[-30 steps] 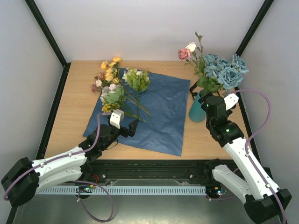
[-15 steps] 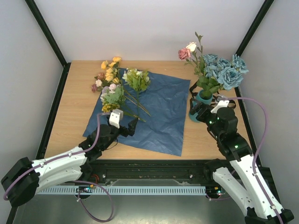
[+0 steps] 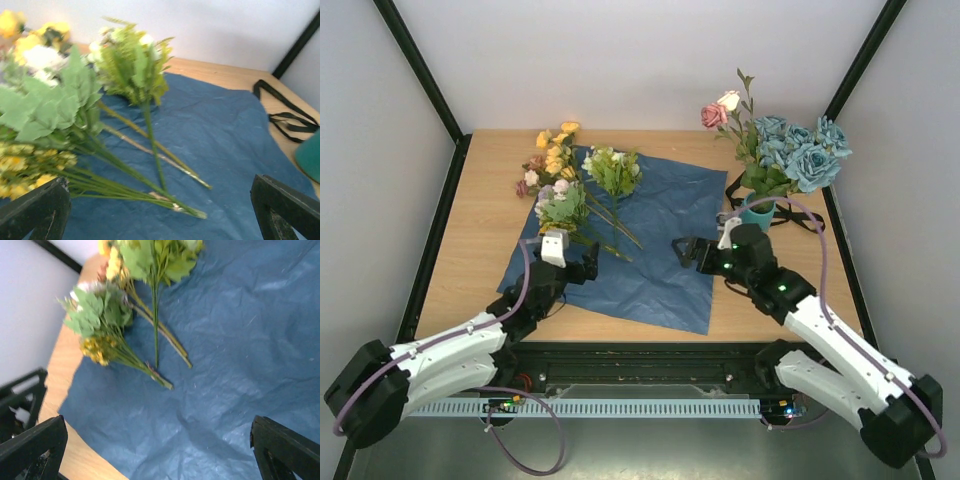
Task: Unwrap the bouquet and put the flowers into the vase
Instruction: Insert the fake flower into the vase, then pick up the fake flower from the wrapping paper.
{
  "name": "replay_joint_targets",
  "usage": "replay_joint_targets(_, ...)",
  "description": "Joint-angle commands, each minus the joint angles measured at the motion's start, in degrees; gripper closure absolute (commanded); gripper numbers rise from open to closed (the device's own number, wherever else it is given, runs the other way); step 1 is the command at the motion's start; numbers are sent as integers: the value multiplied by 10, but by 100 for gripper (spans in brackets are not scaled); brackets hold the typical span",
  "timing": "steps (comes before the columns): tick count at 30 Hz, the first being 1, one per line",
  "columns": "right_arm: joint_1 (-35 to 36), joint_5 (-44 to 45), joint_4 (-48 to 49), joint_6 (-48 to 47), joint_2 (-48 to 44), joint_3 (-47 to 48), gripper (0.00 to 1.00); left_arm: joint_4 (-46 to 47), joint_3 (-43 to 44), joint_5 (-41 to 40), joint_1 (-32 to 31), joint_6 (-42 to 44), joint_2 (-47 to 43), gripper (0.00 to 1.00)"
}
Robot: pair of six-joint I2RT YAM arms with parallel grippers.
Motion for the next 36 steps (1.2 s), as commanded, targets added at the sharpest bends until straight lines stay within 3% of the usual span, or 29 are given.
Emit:
replay_joint_targets(1, 77, 82, 10, -39, 58, 19, 1, -25, 8, 54, 75, -68, 26, 1)
replay_joint_targets(5, 101, 109, 7, -73, 115, 30, 1, 15, -14, 155, 156, -111, 50, 6)
replay_joint_targets(10, 101, 151, 77, -127, 99, -10, 1, 36, 1, 170, 171, -166, 90, 15)
replay_joint_targets(13, 100, 202, 109, -92, 66, -41, 1, 19, 44, 206, 172, -183, 126, 20)
replay_joint_targets(18, 101, 211, 126, -111, 32, -66, 1, 2, 125, 199, 172, -225, 194, 44)
replay_joint_targets(23, 101, 227, 97, -134, 21, -52, 13, -20, 226, 200, 173, -274, 301, 46)
replay_joint_targets(26, 101, 207, 101, -130, 9, -57, 14, -41, 300, 217, 178, -296, 392, 44)
replay_joint_targets(30, 101, 192, 104, -132, 1, -67, 14, -65, 370, 228, 188, -318, 476, 51)
replay_joint_targets(31, 101, 187, 105, -132, 1, -70, 14, -75, 383, 223, 190, -323, 489, 43)
replay_joint_targets(32, 100, 181, 108, -132, 0, -72, 15, -84, 393, 214, 192, -326, 500, 41)
replay_joint_targets(36, 101, 165, 113, -129, 0, -76, 16, -90, 400, 195, 207, -337, 526, 50)
